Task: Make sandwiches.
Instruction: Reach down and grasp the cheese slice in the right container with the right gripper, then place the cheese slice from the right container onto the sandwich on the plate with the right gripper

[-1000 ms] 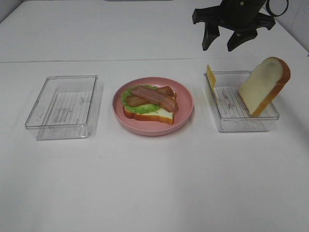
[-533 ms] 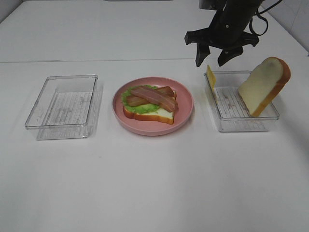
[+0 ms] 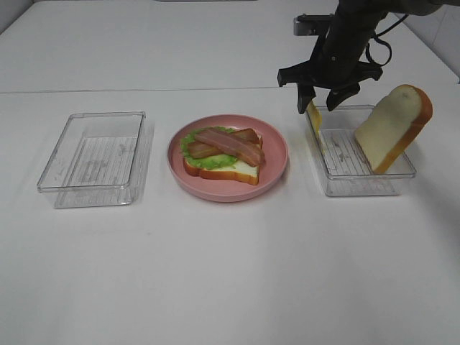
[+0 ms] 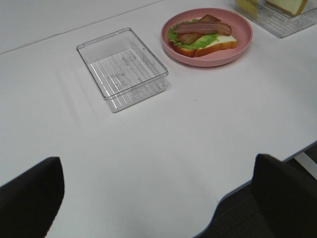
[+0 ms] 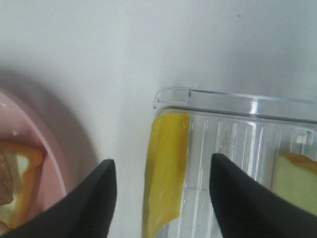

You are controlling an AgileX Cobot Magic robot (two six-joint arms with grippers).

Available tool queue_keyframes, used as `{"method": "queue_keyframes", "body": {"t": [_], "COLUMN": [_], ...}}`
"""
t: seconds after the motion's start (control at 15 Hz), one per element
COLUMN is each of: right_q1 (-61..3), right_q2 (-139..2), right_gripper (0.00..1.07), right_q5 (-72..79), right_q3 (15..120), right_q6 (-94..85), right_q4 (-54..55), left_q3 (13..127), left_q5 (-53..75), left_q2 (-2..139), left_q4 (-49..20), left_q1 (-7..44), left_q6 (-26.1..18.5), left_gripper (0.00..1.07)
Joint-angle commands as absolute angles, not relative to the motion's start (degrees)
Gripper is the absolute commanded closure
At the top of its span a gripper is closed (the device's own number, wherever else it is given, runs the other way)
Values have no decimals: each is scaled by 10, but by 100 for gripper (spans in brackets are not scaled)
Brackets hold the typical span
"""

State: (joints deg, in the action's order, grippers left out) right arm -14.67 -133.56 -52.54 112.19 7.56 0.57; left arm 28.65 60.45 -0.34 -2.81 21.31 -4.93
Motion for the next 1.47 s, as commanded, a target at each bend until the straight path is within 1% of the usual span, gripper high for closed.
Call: {"method": "queue_keyframes", "body": {"t": [0.07, 0.27, 0.33, 0.4, 0.47, 0.73, 1.07, 1.2, 1.27, 1.33, 1.47], "right_q1": [-146, -146, -146, -146, -146, -146, -147, -147, -147, -147, -154], "right_q2": [-1341, -1341, -1341, -1341, -1341, -1326, -1239, -1207, -1196, -1192, -1204], "right_gripper": [59, 82, 91, 104, 107, 107, 107, 107, 107, 107, 107], "right_q5": [-534, -540, -543, -546, -548, -557, -571, -575, -577, -584, -590], "right_q3": [1124, 1124, 1124, 1124, 1124, 1124, 1124, 1124, 1124, 1124, 1122], "right_q6": [86, 86, 86, 86, 86, 86, 83, 61, 43, 14, -39], "right_q4": [-9, -9, -9, -9, -9, -9, 17, 66, 111, 191, 308], "left_q3": [285, 285, 285, 285, 285, 285, 285, 285, 285, 285, 285], "left_q5": [599, 599, 599, 599, 599, 599, 599, 599, 599, 599, 599], "left_q2": [-8, -8, -8, -8, -8, -8, -8, -8, -8, -8, -8], "left_q4": [-28, -28, -28, -28, -28, -28, -28, -28, -28, -28, -28], "left_q1": [214, 214, 214, 214, 214, 214, 214, 214, 214, 214, 214], "left_q6": [-45, -45, -45, -45, -45, -45, -45, -45, -45, -45, -45], "left_gripper": [9, 9, 9, 9, 9, 9, 9, 9, 9, 9, 9]}}
